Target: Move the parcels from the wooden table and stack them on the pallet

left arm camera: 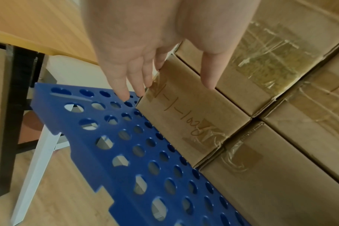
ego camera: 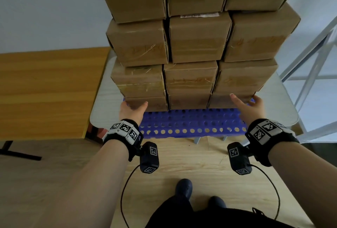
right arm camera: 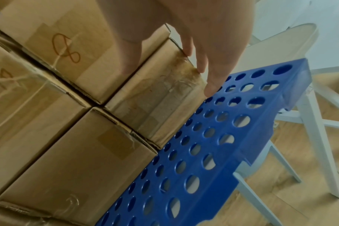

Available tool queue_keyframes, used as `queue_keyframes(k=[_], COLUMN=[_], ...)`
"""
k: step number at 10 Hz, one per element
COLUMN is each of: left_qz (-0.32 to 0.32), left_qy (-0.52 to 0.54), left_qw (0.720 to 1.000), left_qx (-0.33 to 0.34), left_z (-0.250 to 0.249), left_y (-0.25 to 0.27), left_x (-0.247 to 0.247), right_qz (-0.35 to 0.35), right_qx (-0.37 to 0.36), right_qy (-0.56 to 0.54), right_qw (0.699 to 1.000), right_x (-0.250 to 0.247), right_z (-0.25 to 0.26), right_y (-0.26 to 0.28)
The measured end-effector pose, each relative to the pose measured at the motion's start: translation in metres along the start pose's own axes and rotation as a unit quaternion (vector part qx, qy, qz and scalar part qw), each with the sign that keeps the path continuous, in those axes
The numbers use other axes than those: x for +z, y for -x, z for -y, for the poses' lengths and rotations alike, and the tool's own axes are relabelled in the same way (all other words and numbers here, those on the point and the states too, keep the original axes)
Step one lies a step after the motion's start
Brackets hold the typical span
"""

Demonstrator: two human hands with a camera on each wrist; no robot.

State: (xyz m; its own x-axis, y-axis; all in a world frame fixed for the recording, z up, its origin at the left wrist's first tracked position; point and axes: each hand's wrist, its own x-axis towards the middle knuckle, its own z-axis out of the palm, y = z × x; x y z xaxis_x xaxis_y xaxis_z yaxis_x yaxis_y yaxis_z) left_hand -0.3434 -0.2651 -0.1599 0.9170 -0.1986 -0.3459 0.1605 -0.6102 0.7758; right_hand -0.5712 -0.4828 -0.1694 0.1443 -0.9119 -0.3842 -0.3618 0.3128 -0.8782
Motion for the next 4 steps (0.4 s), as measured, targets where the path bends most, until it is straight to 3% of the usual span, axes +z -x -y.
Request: queue_keyframes(k=[2,4], left_qz=[0.011,-0.003], left_qy=[-0.023,-0.021], left_qw=[1.000,0.999], left_qx=[-0.006,0.024], left_z=[-0.003,-0.002], left_y=[0.008,0.050], left_x=[-0.006,-0.001], right_qz=[0.008,0.043], right_qx=[-0.006,-0.024], right_qy=[-0.032,-0.053], right_qw=[0.999,0.997], right_x=[-0.007,-0.037], right_z=[0.005,0.002], right_y=[0.016,0.031])
